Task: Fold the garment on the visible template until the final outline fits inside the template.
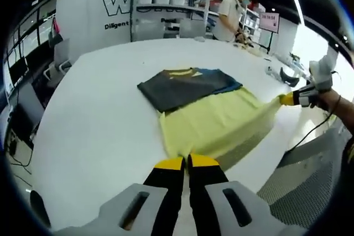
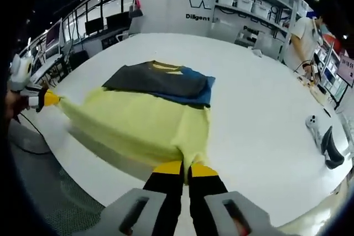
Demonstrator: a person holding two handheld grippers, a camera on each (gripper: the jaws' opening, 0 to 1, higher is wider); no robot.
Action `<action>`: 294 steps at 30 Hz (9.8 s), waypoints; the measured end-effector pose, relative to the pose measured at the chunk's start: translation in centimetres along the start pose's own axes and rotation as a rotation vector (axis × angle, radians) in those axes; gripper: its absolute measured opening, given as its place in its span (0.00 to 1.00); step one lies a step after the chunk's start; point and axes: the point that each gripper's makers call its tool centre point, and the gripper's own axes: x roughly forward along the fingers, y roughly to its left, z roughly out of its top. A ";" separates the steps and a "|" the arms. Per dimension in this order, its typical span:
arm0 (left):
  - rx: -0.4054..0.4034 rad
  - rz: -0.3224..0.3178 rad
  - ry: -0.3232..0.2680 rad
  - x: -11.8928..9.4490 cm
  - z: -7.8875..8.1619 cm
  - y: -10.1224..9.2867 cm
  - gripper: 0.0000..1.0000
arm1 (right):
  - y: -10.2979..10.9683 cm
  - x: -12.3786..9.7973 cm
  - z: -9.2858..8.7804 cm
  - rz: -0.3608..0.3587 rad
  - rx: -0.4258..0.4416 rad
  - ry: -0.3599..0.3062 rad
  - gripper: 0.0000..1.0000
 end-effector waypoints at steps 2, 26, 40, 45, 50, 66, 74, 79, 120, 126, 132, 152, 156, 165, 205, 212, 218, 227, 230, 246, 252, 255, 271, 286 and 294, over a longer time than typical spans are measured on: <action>0.016 0.000 0.001 0.3 0.1 0.2 0.05 | 0.0 0.1 0.4 -0.011 -0.013 -0.008 0.00; 0.002 0.039 -0.118 2.8 5.3 3.6 0.05 | -0.7 2.9 7.3 -0.060 0.005 -0.159 0.00; 0.028 0.058 -0.180 4.5 9.4 5.3 0.05 | -1.6 4.6 10.6 -0.061 -0.045 -0.211 0.00; 0.041 0.070 -0.191 5.2 10.4 5.7 0.05 | -1.8 5.2 11.8 -0.062 -0.057 -0.232 0.00; 0.066 0.078 -0.200 6.0 11.4 6.4 0.05 | -1.9 5.9 13.0 -0.060 -0.075 -0.248 0.00; 0.093 0.089 -0.224 9.9 14.9 8.3 0.05 | -3.2 9.3 15.9 -0.054 -0.110 -0.278 0.00; 0.192 0.142 -0.219 12.4 15.3 9.0 0.05 | -3.8 11.4 16.8 -0.064 -0.117 -0.274 0.00; 0.225 0.149 -0.203 14.4 15.9 10.1 0.05 | -4.3 13.0 17.6 -0.072 -0.136 -0.273 0.00; 0.331 0.161 0.000 24.3 13.5 13.0 0.05 | -6.5 24.5 15.8 0.037 -0.123 -0.105 0.00; 0.393 0.154 0.020 24.7 13.2 13.0 0.05 | -6.4 25.0 15.3 0.044 -0.130 -0.080 0.00; 0.180 0.113 0.019 25.0 13.0 13.3 0.05 | -6.4 25.1 15.2 0.056 -0.104 -0.083 0.00; 0.793 -0.157 -0.035 22.2 14.2 12.0 0.25 | -7.2 23.0 16.9 0.194 -0.555 -0.082 0.40; 0.825 -0.183 -0.049 22.6 14.8 11.4 0.26 | -7.4 23.4 17.7 0.201 -0.543 -0.083 0.40; 0.943 -0.198 -0.005 23.8 14.3 11.5 0.24 | -8.4 24.8 17.7 0.212 -0.238 -0.062 0.40; 0.259 -0.117 -0.005 25.4 15.4 13.0 0.04 | -9.0 25.9 17.1 0.211 0.175 -0.093 0.00; 0.248 -0.071 0.005 25.7 15.2 13.3 0.04 | -9.1 25.9 17.2 0.158 0.062 -0.081 0.00; 0.339 -0.039 0.046 26.2 15.1 13.4 0.04 | -9.0 26.3 16.8 0.135 0.005 -0.039 0.00; 0.362 0.067 0.044 26.0 15.6 14.4 0.06 | -10.3 26.2 16.5 0.063 -0.039 -0.012 0.00; 0.367 0.124 0.063 25.4 15.6 15.8 0.03 | -10.9 25.6 17.6 0.076 0.129 -0.083 0.00; 0.245 0.006 -0.004 22.1 14.2 12.9 0.03 | -9.2 21.8 16.9 0.115 0.089 -0.142 0.05; 0.173 -0.022 -0.045 20.4 13.2 11.7 0.03 | -8.5 20.2 16.1 0.126 0.081 -0.161 0.04; 0.204 -0.028 -0.059 19.7 13.0 10.9 0.03 | -8.0 19.7 15.4 0.132 0.063 -0.160 0.04; 0.093 -0.052 -0.093 16.4 10.4 9.7 0.01 | -7.4 17.3 11.9 0.134 0.090 -0.163 0.09; 0.105 -0.089 -0.051 14.2 6.1 8.8 0.05 | -6.7 15.8 9.0 0.171 0.098 -0.162 0.11; 0.074 -0.169 -0.039 13.3 4.4 7.1 0.15 | -6.8 14.7 8.1 0.204 0.141 -0.193 0.15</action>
